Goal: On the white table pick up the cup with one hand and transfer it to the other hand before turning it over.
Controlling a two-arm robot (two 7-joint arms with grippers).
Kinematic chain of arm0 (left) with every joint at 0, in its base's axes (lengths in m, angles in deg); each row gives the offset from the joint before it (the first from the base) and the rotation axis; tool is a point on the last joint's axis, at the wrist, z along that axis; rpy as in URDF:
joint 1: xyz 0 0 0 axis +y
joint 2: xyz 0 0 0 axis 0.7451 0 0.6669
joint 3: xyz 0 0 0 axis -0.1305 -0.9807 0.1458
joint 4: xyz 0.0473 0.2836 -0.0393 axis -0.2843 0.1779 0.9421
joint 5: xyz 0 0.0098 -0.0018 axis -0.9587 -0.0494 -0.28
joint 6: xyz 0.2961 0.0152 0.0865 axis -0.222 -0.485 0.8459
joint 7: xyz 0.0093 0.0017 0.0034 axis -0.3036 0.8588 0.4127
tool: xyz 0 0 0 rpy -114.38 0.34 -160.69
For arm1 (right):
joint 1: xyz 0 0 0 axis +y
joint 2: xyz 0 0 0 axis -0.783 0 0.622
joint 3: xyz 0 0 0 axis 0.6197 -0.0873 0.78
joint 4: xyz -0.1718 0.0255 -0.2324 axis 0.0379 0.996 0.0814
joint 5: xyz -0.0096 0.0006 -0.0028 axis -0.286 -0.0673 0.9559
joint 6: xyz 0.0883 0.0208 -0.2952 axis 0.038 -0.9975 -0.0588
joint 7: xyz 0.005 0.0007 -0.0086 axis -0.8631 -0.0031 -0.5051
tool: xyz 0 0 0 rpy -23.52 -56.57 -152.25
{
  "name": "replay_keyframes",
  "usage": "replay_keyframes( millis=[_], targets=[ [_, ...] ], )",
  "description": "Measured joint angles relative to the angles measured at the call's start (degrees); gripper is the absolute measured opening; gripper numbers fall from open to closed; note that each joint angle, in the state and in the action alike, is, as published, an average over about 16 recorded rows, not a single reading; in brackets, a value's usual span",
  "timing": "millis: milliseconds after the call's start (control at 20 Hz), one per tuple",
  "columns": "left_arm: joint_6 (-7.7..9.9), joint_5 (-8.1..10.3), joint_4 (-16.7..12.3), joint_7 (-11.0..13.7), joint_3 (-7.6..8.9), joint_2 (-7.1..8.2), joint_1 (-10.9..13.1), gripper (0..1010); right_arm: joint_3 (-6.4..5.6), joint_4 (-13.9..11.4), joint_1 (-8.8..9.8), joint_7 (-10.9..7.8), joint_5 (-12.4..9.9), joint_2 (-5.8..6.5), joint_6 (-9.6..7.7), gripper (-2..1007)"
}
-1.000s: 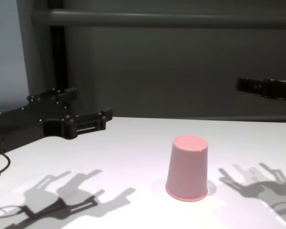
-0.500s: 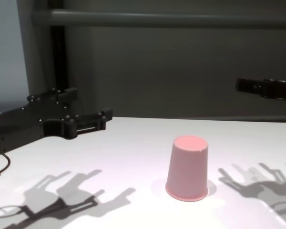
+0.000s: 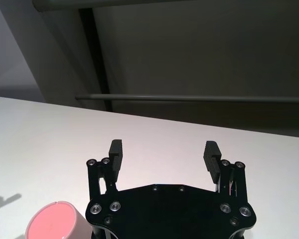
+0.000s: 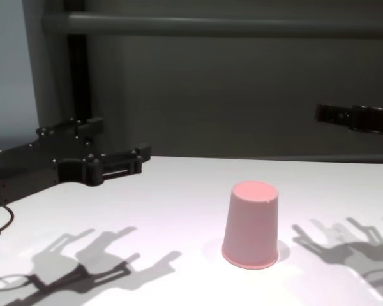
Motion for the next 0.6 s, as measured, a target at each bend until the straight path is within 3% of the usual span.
replay_keyframes(
  millis=[600],
  targets=[
    [0.0, 0.0, 0.0, 0.0, 0.0, 0.0, 0.0, 1001, 0.01, 0.0, -0.02, 0.0, 0.01, 0.0, 0.0, 1003]
  ],
)
